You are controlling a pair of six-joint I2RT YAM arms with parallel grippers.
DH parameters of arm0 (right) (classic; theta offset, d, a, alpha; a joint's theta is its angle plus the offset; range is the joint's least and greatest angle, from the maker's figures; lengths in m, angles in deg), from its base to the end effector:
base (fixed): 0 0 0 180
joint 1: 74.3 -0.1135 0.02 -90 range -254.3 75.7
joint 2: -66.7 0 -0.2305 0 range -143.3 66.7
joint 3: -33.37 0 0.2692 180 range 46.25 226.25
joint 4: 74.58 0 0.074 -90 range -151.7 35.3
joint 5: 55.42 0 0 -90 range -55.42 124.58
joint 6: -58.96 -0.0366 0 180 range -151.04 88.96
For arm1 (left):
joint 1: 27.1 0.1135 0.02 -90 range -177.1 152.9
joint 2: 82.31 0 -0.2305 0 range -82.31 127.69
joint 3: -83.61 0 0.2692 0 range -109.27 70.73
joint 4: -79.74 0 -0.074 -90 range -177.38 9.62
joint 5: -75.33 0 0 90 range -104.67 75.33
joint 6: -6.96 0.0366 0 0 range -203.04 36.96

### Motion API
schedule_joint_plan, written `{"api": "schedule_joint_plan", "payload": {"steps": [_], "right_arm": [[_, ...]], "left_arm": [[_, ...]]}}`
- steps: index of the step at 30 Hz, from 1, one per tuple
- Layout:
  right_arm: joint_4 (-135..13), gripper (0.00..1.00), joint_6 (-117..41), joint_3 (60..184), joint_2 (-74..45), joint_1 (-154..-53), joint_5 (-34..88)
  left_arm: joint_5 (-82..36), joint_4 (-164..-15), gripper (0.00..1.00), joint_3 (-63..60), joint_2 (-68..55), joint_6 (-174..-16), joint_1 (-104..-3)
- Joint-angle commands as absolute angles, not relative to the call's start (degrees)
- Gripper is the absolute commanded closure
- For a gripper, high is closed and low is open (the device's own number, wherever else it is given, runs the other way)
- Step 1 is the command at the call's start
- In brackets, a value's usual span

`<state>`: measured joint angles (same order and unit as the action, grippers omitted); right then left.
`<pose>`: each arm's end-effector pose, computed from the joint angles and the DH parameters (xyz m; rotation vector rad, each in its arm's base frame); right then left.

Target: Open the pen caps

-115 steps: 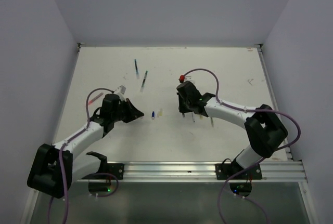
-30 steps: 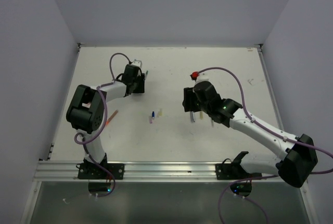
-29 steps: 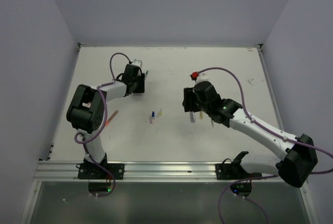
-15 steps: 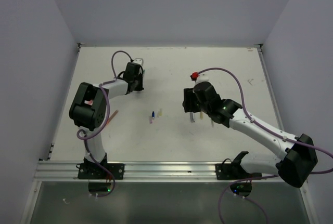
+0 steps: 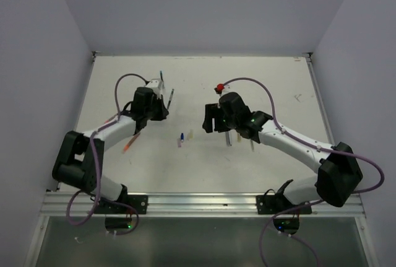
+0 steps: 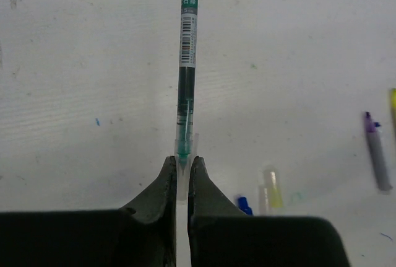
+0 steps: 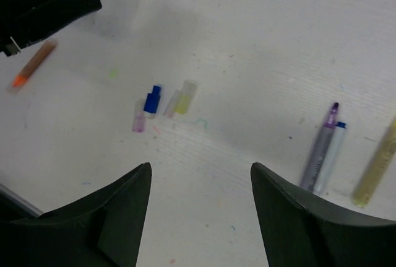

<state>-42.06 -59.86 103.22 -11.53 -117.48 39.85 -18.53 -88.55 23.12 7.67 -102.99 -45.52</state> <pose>0.2377 0.2184 0.2276 -0.2439 2.3298 0.5416 0.3193 -0.1089 0.1387 0.0045 2.3246 -0.4205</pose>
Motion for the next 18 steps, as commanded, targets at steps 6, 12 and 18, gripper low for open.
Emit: {"api": "schedule_joint_plan", "payload": {"steps": [6,12,18], "right_arm": [[-62.63,0.3,-72.68,106.72,-18.28,-117.63,24.49],[-77.32,0.45,-80.69,104.09,-20.48,-119.03,22.27],[-78.84,0.45,-81.49,106.37,-24.35,-121.75,22.97]], "left_arm": [[-32.42,-98.55,1.0,37.68,-16.02,-111.43,-49.07],[-32.86,-96.26,1.0,40.94,-25.43,-113.71,-52.5],[-34.0,-95.03,1.0,42.34,-30.71,-114.77,-53.3]]}}
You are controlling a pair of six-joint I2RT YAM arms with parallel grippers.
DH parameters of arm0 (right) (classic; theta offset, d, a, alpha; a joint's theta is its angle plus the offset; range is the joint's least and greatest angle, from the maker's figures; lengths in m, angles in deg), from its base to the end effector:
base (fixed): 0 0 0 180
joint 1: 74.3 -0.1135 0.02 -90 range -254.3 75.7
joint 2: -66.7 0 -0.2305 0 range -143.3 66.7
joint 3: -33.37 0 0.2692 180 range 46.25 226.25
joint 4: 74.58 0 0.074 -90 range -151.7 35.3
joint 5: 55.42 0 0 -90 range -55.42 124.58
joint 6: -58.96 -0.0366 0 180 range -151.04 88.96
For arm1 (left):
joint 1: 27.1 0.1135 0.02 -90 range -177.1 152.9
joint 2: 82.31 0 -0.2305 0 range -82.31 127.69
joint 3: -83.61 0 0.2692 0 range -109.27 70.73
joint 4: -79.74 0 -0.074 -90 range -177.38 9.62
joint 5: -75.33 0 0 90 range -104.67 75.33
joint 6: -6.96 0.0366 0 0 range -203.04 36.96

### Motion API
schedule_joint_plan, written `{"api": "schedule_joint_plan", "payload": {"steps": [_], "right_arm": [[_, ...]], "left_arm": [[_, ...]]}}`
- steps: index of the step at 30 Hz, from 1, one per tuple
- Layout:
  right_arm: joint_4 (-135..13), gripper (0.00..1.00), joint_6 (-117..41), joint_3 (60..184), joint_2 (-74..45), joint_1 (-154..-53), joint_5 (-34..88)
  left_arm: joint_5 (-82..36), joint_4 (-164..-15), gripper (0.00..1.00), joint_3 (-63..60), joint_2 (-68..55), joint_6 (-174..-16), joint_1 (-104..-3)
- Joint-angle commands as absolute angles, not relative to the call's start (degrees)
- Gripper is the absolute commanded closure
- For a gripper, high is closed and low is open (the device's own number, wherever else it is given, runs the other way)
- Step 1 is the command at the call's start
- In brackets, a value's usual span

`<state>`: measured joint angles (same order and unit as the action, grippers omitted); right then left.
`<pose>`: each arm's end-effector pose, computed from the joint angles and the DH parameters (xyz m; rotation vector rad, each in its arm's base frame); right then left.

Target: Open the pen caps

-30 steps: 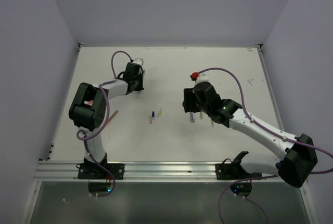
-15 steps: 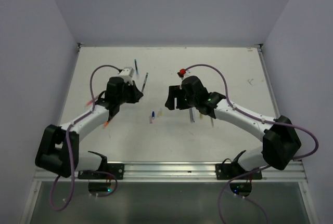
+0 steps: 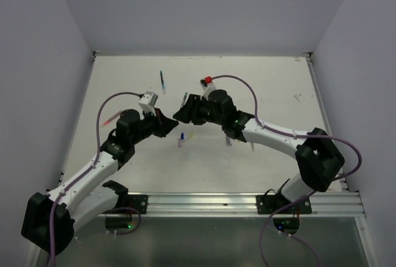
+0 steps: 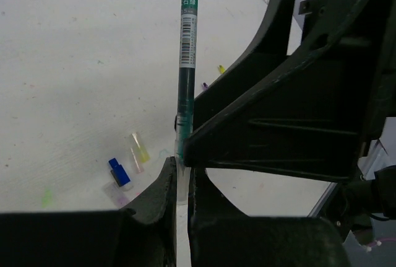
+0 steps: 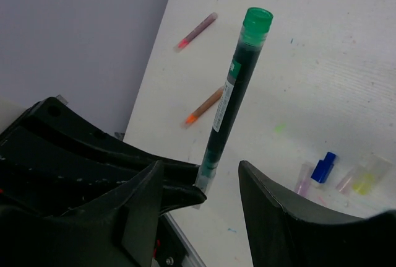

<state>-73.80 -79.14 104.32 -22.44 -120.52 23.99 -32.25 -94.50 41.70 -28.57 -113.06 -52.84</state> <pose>0.2555 0.2763 0.2242 -0.1050 2.1134 1.2380 0.2213 -0.1189 0.2113 0.1488 1.9713 -0.9409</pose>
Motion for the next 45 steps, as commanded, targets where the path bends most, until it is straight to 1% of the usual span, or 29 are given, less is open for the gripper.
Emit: {"api": "schedule_joint_plan", "payload": {"steps": [1,6,8,9,10,11,13,14,16,17,19,21,22,23,25,26,28,29,32,33,35,36,39,42,45], "right_arm": [[-79.45,0.45,-81.49,106.55,-25.22,-122.02,23.24],[-80.6,0.47,-81.49,107.95,-28.13,-122.64,23.85],[-81.03,0.56,-80.36,108.3,-28.31,-122.64,24.73],[-81.04,0.63,-79.91,108.22,-27.96,-122.64,25.25],[-81.3,0.91,-79.39,107.69,-27.52,-122.55,25.52],[-81.65,1.0,-78.34,107.25,-26.47,-122.64,25.87],[-82.09,1.0,-76.76,106.03,-25.32,-122.29,25.7],[-84.18,1.0,-74.66,105.5,-24.71,-122.03,24.48],[-87.52,1.0,-73.85,103.14,-23.3,-120.89,18.96],[-91.8,1.0,-74.02,102.25,-23.04,-120.36,16.5],[-95.0,1.0,-75.07,100.4,-22.59,-118.51,9.82],[-103.33,1.0,-78.31,98.73,-23.47,-116.68,4.72],[-107.02,1.0,-80.07,96.98,-24.08,-115.88,-0.01],[-116.28,1.0,-84.7,96.01,-25.05,-115.18,-2.58],[-126.69,1.0,-90.78,94.16,-28.72,-113.5,-7.41],[-133.96,1.0,-95.59,94.07,-29.88,-113.24,-8.39],[-140.42,1.0,-99.58,93.8,-33.12,-113.15,-9.45],[-143.93,1.0,-102.21,93.63,-33.75,-113.06,-8.93],[-146.24,1.0,-103.46,93.02,-35.16,-113.06,-7.97],[-146.95,1.0,-103.9,92.84,-35.34,-113.06,-7.96],[-147.48,1.0,-104.52,92.92,-35.69,-113.06,-7.96],[-147.31,1.0,-104.61,93.01,-35.78,-113.15,-7.88],[-146.26,1.0,-104.0,93.01,-35.25,-113.41,-7.52],[-142.13,1.0,-101.28,93.36,-34.2,-114.37,-7.26],[-139.58,1.0,-99.6,93.97,-33.58,-115.43,-7.0]], "left_arm": [[-34.96,-95.03,1.0,42.52,-31.41,-115.03,-53.38],[-38.04,-96.61,1.0,43.92,-34.58,-116.0,-53.82],[-40.24,-97.83,1.0,44.8,-35.72,-116.44,-53.82],[-41.2,-98.71,1.0,45.24,-35.99,-116.79,-53.74],[-43.74,-99.59,1.0,45.68,-35.99,-117.57,-53.82],[-45.24,-102.47,1.0,46.99,-36.34,-118.19,-53.82],[-50.06,-105.91,1.0,49.1,-36.6,-120.9,-53.82],[-52.0,-110.37,1.0,50.07,-36.52,-121.97,-53.82],[-56.39,-116.09,1.0,51.91,-36.08,-124.86,-53.82],[-57.2,-117.26,1.0,52.19,-35.99,-125.49,-53.82],[-59.57,-120.33,1.0,53.76,-36.34,-128.11,-53.74],[-61.24,-126.65,1.0,54.99,-36.69,-130.23,-53.82],[-63.08,-128.93,1.0,56.22,-36.87,-132.59,-53.82],[-63.71,-132.52,1.0,56.67,-36.96,-133.57,-53.82],[-64.5,-136.23,1.0,58.16,-37.04,-135.94,-53.82],[-64.94,-137.38,1.0,58.69,-37.04,-136.65,-53.82],[-65.73,-142.46,1.0,60.61,-36.96,-139.36,-53.82],[-65.65,-142.23,1.0,60.97,-37.04,-139.64,-53.82],[-64.5,-136.43,1.0,60.19,-37.39,-136.57,-53.82],[-64.76,-136.34,0.96,60.19,-37.31,-136.57,-53.82],[-64.85,-137.3,0.8,60.36,-36.69,-136.92,-53.74],[-64.68,-137.74,0.65,60.45,-36.61,-137.18,-53.82],[-63.81,-138.71,0.49,60.54,-35.64,-137.62,-53.82],[-63.54,-139.59,0.45,60.63,-33.97,-138.06,-53.82],[-63.01,-140.64,0.45,60.36,-31.86,-138.5,-53.74]]}}
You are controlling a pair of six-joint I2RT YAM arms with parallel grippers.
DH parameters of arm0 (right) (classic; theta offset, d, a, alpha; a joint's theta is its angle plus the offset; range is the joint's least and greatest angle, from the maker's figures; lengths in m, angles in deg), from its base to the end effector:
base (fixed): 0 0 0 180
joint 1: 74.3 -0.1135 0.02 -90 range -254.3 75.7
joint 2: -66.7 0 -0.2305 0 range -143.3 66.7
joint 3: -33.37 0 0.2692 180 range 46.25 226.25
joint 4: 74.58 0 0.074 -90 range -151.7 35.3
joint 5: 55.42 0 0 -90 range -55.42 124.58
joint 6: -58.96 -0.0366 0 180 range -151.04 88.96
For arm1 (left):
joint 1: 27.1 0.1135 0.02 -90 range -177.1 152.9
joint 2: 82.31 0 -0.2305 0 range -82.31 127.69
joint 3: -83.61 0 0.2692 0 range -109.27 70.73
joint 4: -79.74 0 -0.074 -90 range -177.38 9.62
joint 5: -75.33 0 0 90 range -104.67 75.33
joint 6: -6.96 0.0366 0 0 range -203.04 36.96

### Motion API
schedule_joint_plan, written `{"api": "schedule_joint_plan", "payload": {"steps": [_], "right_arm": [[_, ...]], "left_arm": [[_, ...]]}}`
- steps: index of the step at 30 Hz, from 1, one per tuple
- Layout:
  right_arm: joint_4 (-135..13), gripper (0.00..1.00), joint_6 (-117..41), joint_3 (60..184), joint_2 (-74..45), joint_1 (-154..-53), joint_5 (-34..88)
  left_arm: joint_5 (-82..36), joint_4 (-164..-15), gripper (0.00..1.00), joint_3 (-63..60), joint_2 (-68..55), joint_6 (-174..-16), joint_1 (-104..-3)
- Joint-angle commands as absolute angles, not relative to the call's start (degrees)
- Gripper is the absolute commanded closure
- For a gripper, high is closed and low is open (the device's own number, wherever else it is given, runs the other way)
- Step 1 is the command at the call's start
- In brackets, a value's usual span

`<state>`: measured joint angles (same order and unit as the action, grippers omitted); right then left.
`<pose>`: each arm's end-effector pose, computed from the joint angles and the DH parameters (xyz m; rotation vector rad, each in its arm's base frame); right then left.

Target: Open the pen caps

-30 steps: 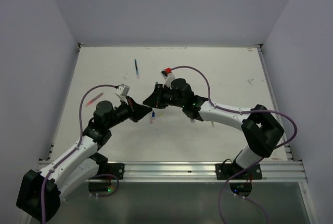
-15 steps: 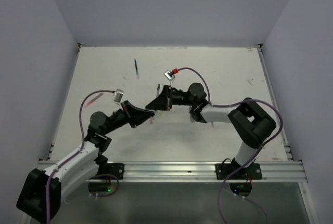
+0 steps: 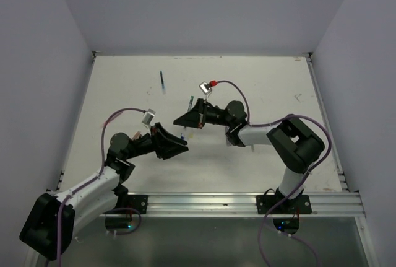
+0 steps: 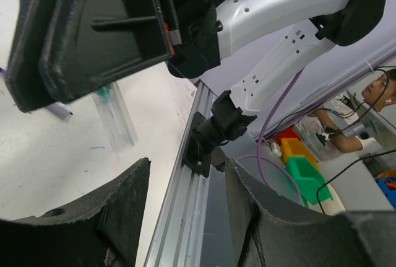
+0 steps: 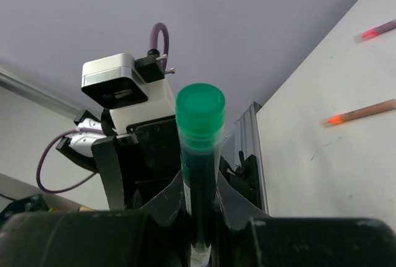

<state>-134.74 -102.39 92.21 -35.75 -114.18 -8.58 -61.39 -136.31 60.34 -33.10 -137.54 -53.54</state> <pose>0.2611 0.2508 0.1816 -0.3640 1.6841 2.0240 0.1753 -0.1169 0.1877 0.3900 1.6561 -1.6688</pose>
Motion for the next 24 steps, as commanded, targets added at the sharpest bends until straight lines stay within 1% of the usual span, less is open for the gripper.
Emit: {"api": "schedule_joint_plan", "payload": {"steps": [1,12,24], "right_arm": [[-139.4,1.0,-99.34,94.07,-33.49,-115.69,-7.08],[-136.23,1.0,-98.45,92.66,-31.21,-117.63,-5.59],[-132.81,1.0,-97.05,92.84,-29.45,-119.47,-5.15]], "left_arm": [[-62.23,-140.82,0.45,60.45,-31.51,-138.67,-53.82],[-52.47,-130.9,0.48,59.48,-38.01,-132.79,-53.82],[-48.24,-130.36,0.5,58.43,-37.4,-131.47,-53.82]]}}
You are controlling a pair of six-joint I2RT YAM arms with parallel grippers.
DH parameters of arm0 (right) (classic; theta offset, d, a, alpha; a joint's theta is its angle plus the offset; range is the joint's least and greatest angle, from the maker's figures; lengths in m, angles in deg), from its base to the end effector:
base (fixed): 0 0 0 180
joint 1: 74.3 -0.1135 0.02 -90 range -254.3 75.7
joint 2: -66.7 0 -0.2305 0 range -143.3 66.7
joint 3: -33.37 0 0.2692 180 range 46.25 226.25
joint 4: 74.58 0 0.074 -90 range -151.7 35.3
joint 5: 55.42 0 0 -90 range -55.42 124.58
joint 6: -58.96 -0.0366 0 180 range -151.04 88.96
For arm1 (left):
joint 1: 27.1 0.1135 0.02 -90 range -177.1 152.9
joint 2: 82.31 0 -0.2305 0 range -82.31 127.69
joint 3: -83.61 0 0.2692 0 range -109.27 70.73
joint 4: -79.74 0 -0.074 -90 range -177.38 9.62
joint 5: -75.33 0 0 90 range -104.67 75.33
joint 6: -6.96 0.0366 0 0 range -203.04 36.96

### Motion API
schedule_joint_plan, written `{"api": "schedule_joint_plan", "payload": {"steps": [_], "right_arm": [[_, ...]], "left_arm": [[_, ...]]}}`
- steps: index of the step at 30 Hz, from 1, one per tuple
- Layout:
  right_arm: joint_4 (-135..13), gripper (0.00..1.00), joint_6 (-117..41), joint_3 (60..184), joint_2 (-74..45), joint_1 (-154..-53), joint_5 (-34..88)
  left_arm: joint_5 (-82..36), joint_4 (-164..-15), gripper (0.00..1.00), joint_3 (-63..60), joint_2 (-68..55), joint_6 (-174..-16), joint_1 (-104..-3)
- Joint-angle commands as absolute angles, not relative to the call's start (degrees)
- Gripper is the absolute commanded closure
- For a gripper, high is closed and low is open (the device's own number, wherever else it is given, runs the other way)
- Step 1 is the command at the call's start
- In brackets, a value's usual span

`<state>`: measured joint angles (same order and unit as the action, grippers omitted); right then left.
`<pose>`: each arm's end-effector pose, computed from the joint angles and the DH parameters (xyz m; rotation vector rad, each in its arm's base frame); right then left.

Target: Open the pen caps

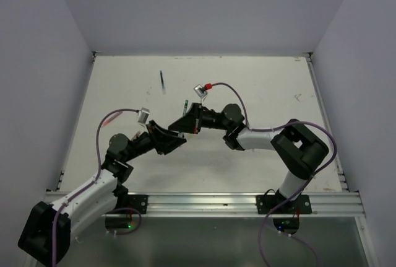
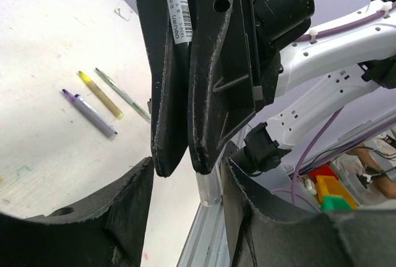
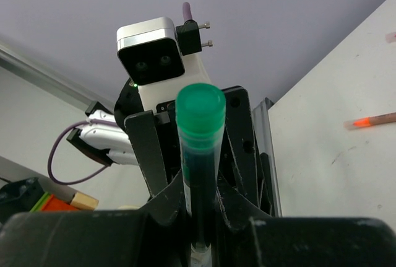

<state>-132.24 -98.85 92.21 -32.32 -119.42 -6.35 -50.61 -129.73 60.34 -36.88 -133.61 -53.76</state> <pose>0.2362 0.2711 0.1980 -0.4570 1.6345 2.0308 0.1783 -0.1136 0.1894 0.2405 1.6529 -1.5088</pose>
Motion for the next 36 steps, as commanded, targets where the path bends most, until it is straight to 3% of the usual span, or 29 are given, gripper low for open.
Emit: {"api": "schedule_joint_plan", "payload": {"steps": [1,7,11,12,13,16,17,19,24,29,32,33,34,36], "right_arm": [[-132.63,1.0,-96.96,92.84,-29.54,-119.74,-5.15],[-132.45,1.0,-96.87,93.36,-30.94,-120.53,-4.89],[-131.05,1.0,-96.35,94.06,-31.38,-120.7,-3.75],[-128.79,0.97,-95.04,94.24,-31.3,-120.62,-3.31],[-127.2,0.86,-94.24,94.5,-30.6,-120.7,-2.96],[-118.24,0.66,-89.5,95.29,-27.97,-120.71,0.38],[-115.43,0.64,-88.01,96.25,-27.35,-120.71,2.04],[-108.3,0.62,-84.05,97.58,-26.38,-120.71,2.76],[-107.32,0.61,-83.25,97.93,-25.23,-119.21,2.85],[-107.4,0.68,-83.16,97.58,-25.23,-118.95,2.94],[-108.02,0.81,-83.16,96.88,-24.97,-118.95,3.37],[-108.02,0.95,-82.9,96.71,-24.53,-118.95,3.81],[-107.67,1.0,-82.72,96.62,-24.27,-118.95,4.51],[-102.7,1.0,-80.62,97.4,-23.56,-118.95,6.44]], "left_arm": [[-48.33,-130.54,0.5,58.25,-37.13,-131.56,-53.82],[-48.42,-132.82,0.66,57.46,-36.08,-132.96,-53.82],[-48.95,-134.14,0.92,57.46,-35.55,-133.93,-53.82],[-49.03,-133.97,0.96,57.55,-35.55,-133.93,-53.82],[-49.03,-133.53,1.0,57.46,-35.64,-133.67,-53.82],[-48.95,-132.38,1.0,57.72,-35.99,-132.88,-53.82],[-49.21,-132.38,1.0,57.99,-36.08,-132.7,-53.82],[-49.12,-131.86,1.0,58.25,-36.34,-132.35,-53.82],[-49.74,-130.54,1.0,58.25,-36.78,-131.38,-53.82],[-49.74,-129.66,1.0,58.52,-37.4,-131.12,-53.82],[-49.3,-128.88,1.0,58.52,-37.4,-130.86,-53.82],[-49.04,-128.26,1.0,58.17,-37.4,-130.59,-53.82],[-48.51,-127.12,1.0,57.82,-37.31,-130.07,-53.82],[-45.27,-120.89,1.0,56.33,-37.4,-127.44,-53.82]]}}
